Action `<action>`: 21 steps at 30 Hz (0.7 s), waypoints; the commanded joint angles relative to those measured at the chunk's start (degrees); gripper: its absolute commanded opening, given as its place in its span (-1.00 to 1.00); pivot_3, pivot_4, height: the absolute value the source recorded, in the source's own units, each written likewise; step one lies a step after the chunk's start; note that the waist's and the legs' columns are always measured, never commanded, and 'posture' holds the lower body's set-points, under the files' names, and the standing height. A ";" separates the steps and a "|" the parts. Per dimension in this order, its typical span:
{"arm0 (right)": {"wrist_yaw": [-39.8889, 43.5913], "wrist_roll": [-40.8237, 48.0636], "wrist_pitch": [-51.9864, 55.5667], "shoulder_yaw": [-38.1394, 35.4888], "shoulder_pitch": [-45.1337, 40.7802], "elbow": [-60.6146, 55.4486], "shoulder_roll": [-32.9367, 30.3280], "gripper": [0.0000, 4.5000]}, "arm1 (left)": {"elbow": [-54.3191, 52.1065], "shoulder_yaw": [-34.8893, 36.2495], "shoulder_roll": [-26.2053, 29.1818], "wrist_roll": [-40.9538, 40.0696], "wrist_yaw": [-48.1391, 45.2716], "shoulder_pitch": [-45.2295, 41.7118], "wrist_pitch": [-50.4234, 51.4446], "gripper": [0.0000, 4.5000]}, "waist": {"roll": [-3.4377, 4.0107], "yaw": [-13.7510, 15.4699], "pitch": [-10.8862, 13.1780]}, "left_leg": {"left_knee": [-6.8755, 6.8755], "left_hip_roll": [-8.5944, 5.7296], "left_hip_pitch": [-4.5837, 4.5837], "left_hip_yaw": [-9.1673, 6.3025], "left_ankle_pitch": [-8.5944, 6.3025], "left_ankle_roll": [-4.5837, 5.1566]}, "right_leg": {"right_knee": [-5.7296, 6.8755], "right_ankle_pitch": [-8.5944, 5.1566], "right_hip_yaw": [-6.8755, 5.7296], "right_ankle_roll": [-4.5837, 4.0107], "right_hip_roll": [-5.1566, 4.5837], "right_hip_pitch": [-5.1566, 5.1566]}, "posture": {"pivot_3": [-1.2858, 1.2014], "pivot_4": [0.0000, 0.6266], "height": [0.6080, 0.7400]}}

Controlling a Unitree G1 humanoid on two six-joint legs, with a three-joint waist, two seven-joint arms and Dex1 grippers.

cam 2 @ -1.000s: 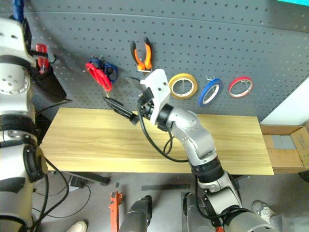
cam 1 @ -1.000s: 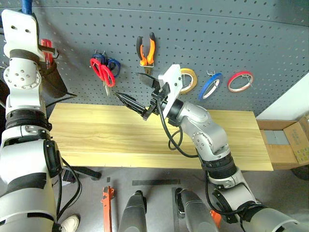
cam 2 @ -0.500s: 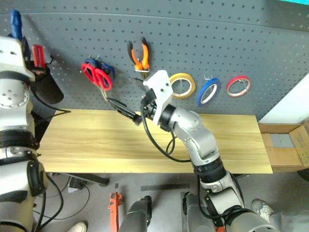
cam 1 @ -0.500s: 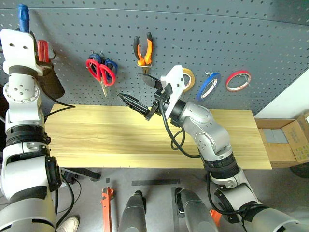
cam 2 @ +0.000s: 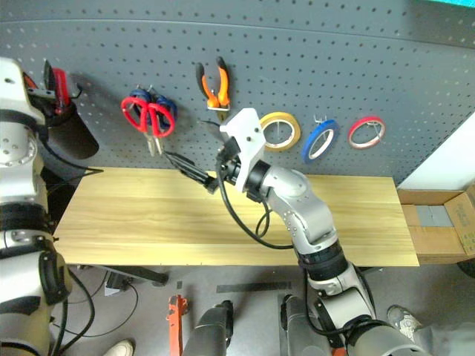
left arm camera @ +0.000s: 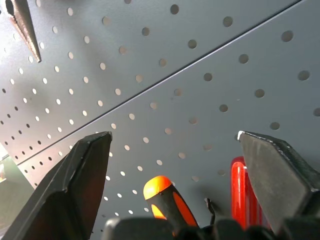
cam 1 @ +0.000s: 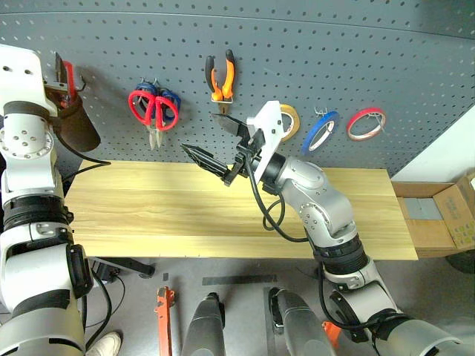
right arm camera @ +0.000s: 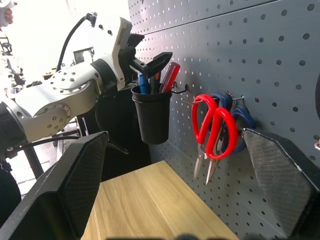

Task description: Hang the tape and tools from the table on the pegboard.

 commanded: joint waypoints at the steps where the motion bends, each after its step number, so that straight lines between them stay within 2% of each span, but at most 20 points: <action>1: 1.40 0.21 -1.05 -0.03 0.02 -2.86 -1.12 1.00 | -8.31 1.96 -0.38 -3.96 -2.58 1.91 2.26 0.97 | -0.01 0.09 -0.01 | 0.00 0.00 0.00 0.00 0.00 0.00 | 0.01 0.01 0.01 -0.01 -0.01 0.00 | 0.00 -0.10 1.00; 6: 4.80 3.69 3.61 -0.83 2.73 -11.56 -6.89 1.00 | -33.03 2.80 -4.98 -12.43 -7.24 11.66 15.93 0.97 | -0.09 0.41 -0.07 | 0.00 0.03 -0.03 -0.01 0.01 -0.02 | -0.04 0.03 0.01 -0.04 -0.09 0.02 | 0.01 -0.27 1.00; 9: 3.76 4.06 6.59 -2.46 6.35 -16.61 -11.32 1.00 | -51.22 2.10 -9.45 -16.26 -5.13 18.72 27.85 0.97 | -0.21 0.39 -0.30 | 0.00 0.05 -0.04 0.01 0.01 -0.03 | -0.03 0.04 0.01 -0.04 -0.16 0.02 | 0.00 -0.39 1.00; 12: 1.58 2.34 7.15 -2.93 11.29 -19.60 -14.24 1.00 | -63.23 0.95 -14.70 -18.72 -2.21 23.66 36.48 0.97 | -0.25 0.54 -1.02 | 0.00 0.01 -0.03 0.01 0.00 -0.04 | -0.03 0.04 0.01 -0.03 -0.18 0.06 | 0.00 -0.51 1.00; 15: -3.04 0.94 8.18 -3.98 17.92 -21.72 -14.60 1.00 | -71.07 -2.41 -22.91 -20.95 1.52 29.25 42.95 0.97 | -0.19 0.61 -2.75 | 0.04 -0.05 0.01 0.07 0.02 -0.06 | -0.08 0.08 0.03 -0.05 -0.12 0.10 | -0.01 -0.67 1.00; 17: -6.80 0.73 9.13 -5.03 21.04 -21.75 -13.01 1.00 | -72.73 -5.03 -27.80 -21.47 2.80 32.49 45.51 0.97 | -0.18 0.55 -4.29 | 0.01 -0.07 0.05 0.15 0.01 -0.06 | -0.17 0.09 0.10 -0.03 -0.12 0.15 | -0.02 -0.76 1.00; 19: -8.12 -1.19 8.02 -4.23 22.36 -20.74 -12.92 1.00 | -72.09 -6.61 -30.19 -20.55 2.79 34.60 46.54 0.97 | -0.22 0.05 -5.29 | 0.04 -0.08 0.26 0.22 0.01 -0.06 | -0.18 0.11 0.16 0.02 -0.06 0.35 | -0.03 -0.81 1.00; 21: -8.68 -4.06 6.15 -2.59 23.83 -19.18 -13.66 1.00 | -70.29 -7.75 -32.07 -19.88 2.96 36.85 47.38 0.97 | -0.24 -0.77 -6.34 | 0.09 0.01 0.84 0.29 0.02 -0.06 | -0.36 0.18 0.24 0.24 0.13 0.92 | -0.04 -0.87 1.00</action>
